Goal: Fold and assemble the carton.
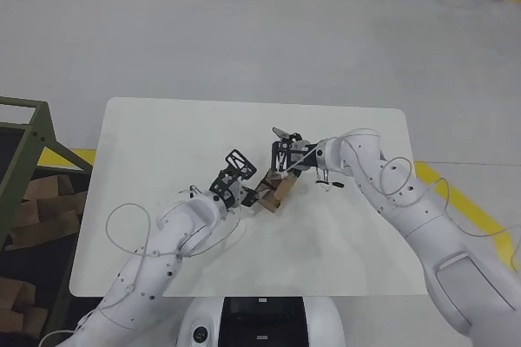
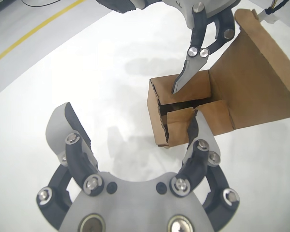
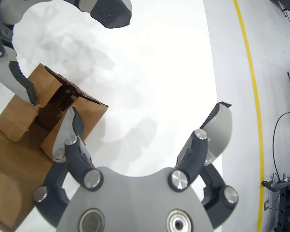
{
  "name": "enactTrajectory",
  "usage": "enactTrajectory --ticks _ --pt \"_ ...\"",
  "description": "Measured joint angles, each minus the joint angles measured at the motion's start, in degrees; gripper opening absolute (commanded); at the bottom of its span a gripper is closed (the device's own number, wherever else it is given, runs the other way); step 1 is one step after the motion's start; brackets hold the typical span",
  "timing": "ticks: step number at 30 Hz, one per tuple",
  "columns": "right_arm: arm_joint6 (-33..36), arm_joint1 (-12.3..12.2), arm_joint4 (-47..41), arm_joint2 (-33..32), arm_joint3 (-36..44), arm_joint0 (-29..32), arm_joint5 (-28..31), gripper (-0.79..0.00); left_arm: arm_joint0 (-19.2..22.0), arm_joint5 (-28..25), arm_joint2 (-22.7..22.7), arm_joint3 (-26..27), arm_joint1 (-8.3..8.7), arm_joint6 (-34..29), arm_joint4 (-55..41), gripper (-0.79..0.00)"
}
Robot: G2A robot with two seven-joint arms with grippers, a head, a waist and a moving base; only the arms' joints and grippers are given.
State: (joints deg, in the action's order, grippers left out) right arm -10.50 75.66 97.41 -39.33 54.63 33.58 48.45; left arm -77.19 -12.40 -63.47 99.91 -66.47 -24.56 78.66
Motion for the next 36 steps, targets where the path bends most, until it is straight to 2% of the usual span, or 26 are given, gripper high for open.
enactTrajectory --ticks 13,22,28,36 --pt "-5.5 -1.09 0.72 -2.53 -0.49 0.22 -0.47 0.0 0.27 -0.71 -0.99 -0.45 -0.18 -0.92 -1.74 0.0" --pt "-0.93 -0.7 1.09 -1.51 -0.53 0.38 1.37 0.0 1.36 0.93 -0.19 -0.53 -0.66 -3.27 -2.64 0.0" --pt "-0.29 -0.17 0.49 -1.03 -1.3 -0.27 1.35 0.0 1.96 1.68 0.06 -0.86 -0.87 -5.09 -2.29 0.0" --pt "-4.93 -0.86 1.4 -2.32 -0.65 -0.24 0.69 0.0 2.16 2.26 -0.76 -0.76 -1.03 -5.64 -3.59 0.0"
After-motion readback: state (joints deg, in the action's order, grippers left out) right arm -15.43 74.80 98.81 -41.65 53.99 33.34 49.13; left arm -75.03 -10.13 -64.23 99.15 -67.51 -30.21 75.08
